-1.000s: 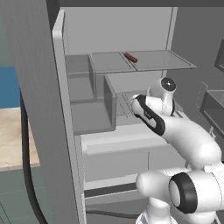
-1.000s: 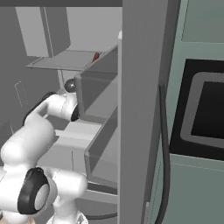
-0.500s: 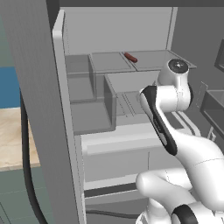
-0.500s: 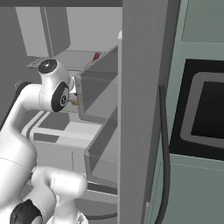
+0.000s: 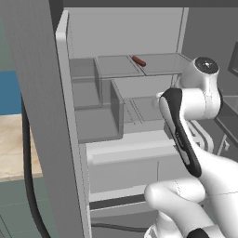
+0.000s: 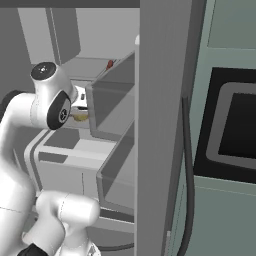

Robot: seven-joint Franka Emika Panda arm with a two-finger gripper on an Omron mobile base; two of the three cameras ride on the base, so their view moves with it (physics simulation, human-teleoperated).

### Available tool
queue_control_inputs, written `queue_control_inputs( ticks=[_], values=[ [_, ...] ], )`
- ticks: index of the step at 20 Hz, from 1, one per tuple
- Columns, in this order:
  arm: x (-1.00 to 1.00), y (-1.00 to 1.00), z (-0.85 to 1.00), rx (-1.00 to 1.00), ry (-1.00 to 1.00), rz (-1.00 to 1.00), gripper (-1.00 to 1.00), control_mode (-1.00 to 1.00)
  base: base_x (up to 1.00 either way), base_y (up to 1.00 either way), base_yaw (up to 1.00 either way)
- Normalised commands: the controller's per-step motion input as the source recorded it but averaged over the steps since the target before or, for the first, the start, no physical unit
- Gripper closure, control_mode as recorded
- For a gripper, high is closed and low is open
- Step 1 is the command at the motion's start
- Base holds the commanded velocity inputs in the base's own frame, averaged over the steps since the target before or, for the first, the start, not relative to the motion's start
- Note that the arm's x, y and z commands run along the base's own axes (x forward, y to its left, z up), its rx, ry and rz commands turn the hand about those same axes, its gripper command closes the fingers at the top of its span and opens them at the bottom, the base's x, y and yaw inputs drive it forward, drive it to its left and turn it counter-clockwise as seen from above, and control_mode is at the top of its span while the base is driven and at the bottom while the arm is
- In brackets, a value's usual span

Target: Retrieve the sausage and cheese from the fridge and place them on the cutting board on the counter.

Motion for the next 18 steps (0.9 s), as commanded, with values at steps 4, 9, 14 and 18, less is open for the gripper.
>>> queue_control_inputs(
  ticks=[4, 9, 14, 18],
  values=[
    [-0.27, 0.00, 0.33, 0.03, 0.00, 0.00, 1.00, -1.00, 0.00, 0.00, 0.00],
    [-0.25, 0.00, 0.38, 0.01, 0.00, 0.00, 1.00, -1.00, 0.00, 0.00, 0.00],
    [-0.63, -0.04, 0.03, 0.00, 0.00, 0.00, 1.00, -1.00, 0.00, 0.00, 0.00],
    [-0.54, 0.00, 0.03, 0.00, 0.00, 0.00, 1.00, -1.00, 0.00, 0.00, 0.00]
  ],
)
